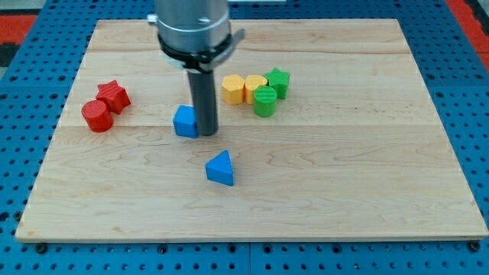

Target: Place the blue triangle vertically to the bottom of the green star

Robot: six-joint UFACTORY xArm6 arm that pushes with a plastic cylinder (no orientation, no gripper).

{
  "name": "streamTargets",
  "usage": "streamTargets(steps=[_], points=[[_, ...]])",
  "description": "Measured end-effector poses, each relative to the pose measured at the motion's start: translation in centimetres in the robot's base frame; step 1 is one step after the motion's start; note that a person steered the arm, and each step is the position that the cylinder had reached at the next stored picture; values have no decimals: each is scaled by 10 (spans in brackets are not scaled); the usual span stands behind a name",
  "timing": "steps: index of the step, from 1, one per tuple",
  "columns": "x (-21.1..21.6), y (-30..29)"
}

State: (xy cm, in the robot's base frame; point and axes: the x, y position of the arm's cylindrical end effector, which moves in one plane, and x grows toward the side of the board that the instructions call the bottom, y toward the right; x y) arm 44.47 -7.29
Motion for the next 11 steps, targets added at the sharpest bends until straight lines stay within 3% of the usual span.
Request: streamTargets(steps=[1, 2, 3, 4, 5, 6, 7, 8, 9, 10, 11], points=[[-11, -52], [-10, -61], [66, 13], [112, 95], [107, 116], [72, 125], [84, 183], [155, 186], [138, 140], [94, 146], [54, 70]])
